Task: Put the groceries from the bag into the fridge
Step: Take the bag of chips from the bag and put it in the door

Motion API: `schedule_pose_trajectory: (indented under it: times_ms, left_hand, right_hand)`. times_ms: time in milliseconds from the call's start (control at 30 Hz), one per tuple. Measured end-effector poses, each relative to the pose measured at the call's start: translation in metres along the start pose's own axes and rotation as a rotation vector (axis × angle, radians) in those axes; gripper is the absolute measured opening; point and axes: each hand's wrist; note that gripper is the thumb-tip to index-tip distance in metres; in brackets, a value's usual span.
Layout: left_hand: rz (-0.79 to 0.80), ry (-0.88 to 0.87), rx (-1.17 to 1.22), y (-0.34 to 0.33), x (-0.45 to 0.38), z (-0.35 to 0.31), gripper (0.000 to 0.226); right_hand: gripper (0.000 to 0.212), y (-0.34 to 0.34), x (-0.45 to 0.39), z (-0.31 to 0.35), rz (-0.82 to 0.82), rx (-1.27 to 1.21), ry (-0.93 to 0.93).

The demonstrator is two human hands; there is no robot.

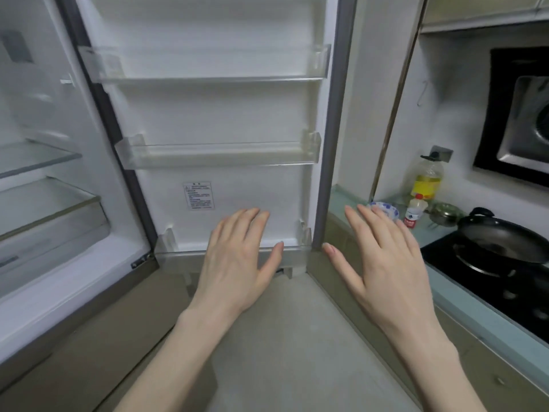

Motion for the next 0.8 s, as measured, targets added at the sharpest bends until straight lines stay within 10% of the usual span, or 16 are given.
schedule_pose_trajectory:
  times_ms: [800]
  left_hand:
    - [0.235, -0.807, 0.603, -0.052, 0.070, -0.250, 0.058]
  right_hand:
    - [0.069, 0.155, 0.283, -0.040, -0.054, 0.548, -0.906]
Point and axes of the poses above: each hand's wrist, its own x-axis away from the middle knuckle, its own y-axis out of the back of the hand, z = x × y, and after that the axes turned 6 degrees about z, right-handed
